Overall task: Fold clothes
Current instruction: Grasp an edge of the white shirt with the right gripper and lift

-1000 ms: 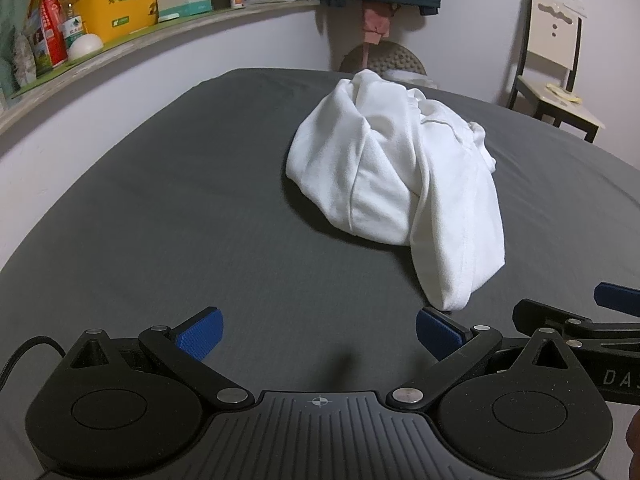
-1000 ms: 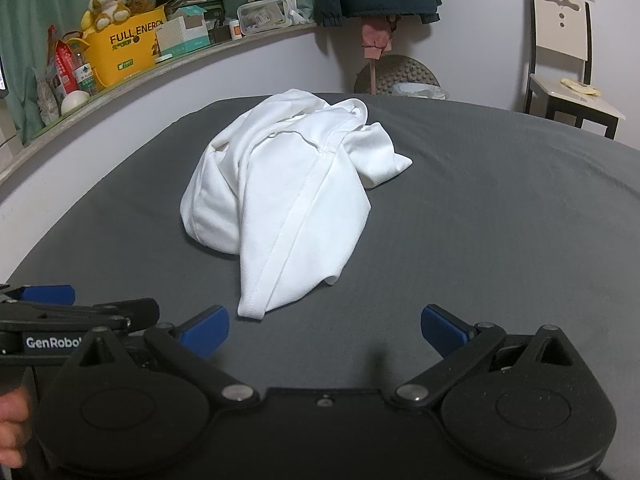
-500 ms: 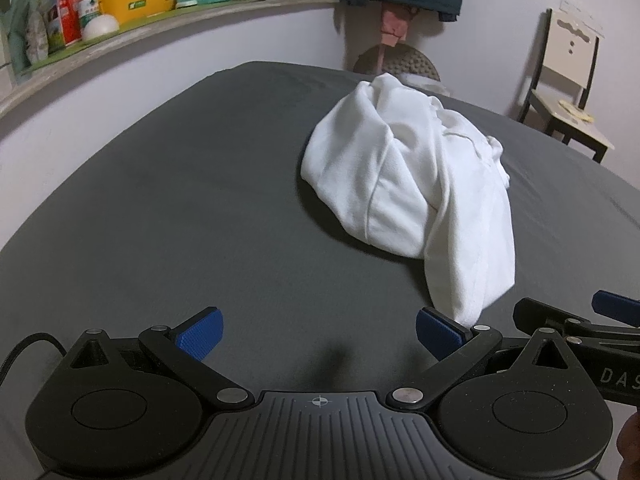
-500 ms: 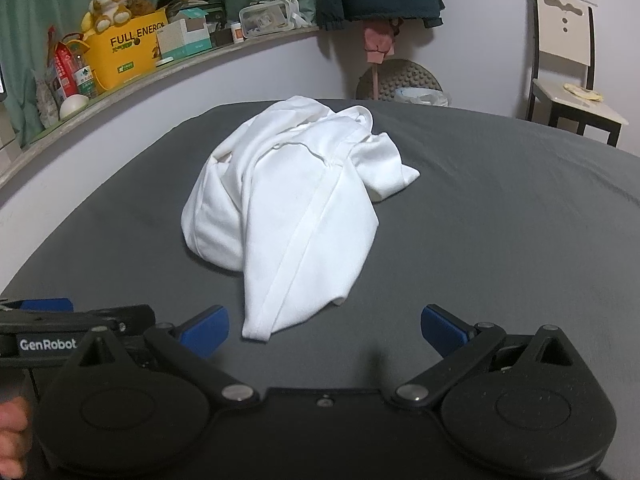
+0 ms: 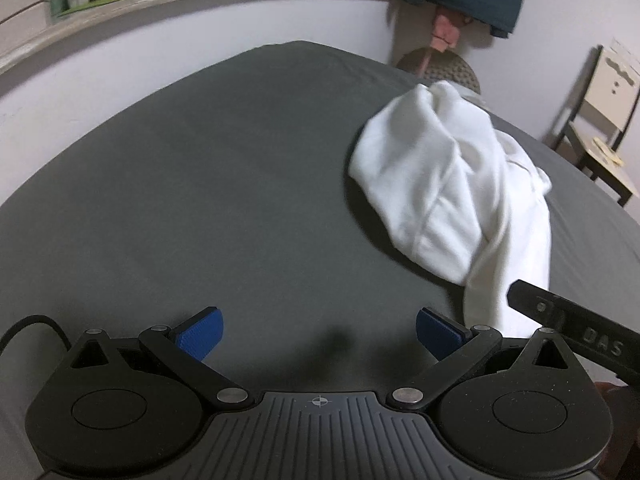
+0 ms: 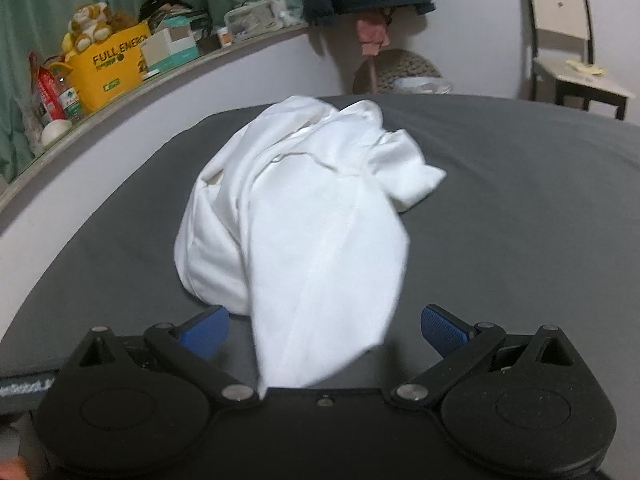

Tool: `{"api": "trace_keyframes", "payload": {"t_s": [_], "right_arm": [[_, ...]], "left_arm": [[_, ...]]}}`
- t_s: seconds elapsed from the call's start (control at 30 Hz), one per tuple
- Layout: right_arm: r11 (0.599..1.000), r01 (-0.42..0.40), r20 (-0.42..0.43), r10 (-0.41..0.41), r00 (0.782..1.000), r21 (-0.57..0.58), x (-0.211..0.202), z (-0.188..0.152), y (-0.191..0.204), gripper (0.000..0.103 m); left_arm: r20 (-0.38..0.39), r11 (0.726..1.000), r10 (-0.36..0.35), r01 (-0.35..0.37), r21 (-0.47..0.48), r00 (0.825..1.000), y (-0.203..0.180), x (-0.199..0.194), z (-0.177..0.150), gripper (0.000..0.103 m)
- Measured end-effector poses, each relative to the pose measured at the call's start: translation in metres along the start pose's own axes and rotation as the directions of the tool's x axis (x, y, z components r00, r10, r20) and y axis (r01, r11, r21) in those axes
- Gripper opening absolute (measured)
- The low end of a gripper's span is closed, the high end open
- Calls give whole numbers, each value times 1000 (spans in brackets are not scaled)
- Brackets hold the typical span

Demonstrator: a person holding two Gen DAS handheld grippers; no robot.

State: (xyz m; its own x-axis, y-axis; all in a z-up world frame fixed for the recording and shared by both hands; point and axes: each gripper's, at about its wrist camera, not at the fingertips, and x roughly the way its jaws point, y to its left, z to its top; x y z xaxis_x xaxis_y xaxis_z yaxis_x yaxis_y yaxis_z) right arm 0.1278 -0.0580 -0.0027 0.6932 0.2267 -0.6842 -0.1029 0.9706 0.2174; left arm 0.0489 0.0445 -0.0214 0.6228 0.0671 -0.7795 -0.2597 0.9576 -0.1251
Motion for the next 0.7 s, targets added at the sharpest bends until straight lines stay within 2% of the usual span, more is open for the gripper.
{"api": "trace_keyframes", "payload": {"t_s": [0.13, 0.23, 0.3, 0.33, 0.43, 0.5, 0.6, 0.7], "right_arm": [[999, 9, 4, -9, 1000, -36, 18, 8, 15, 100], [996, 37, -13, -38, 999, -81, 32, 11, 27, 77], [989, 89, -28, -93, 995, -117, 40, 12, 34, 19], [987, 109, -20, -112, 994, -117, 39, 11, 33, 12], [995, 89, 84, -85, 993, -45, 13, 7, 14, 9], [989, 145, 169, -144, 975, 7, -16, 5, -7, 9], [956, 223, 257, -267, 929, 189, -66, -1, -55, 8], [880, 301, 327, -425, 844, 367, -122, -17, -107, 8]], "left_arm": [[10, 997, 56, -55, -51, 998, 7, 8, 3, 103], [15, 992, 72, -70, -101, 997, 12, 14, 5, 103], [24, 992, 62, -59, -113, 998, 14, 18, 6, 103], [30, 992, 53, -50, -112, 998, 14, 20, 6, 103], [43, 994, 19, -15, -105, 999, 10, 23, 9, 103], [52, 995, -3, 8, -103, 999, 7, 25, 11, 103], [65, 994, -36, 43, -98, 997, 3, 28, 15, 103], [76, 993, -64, 71, -91, 995, -2, 29, 18, 103]]}}
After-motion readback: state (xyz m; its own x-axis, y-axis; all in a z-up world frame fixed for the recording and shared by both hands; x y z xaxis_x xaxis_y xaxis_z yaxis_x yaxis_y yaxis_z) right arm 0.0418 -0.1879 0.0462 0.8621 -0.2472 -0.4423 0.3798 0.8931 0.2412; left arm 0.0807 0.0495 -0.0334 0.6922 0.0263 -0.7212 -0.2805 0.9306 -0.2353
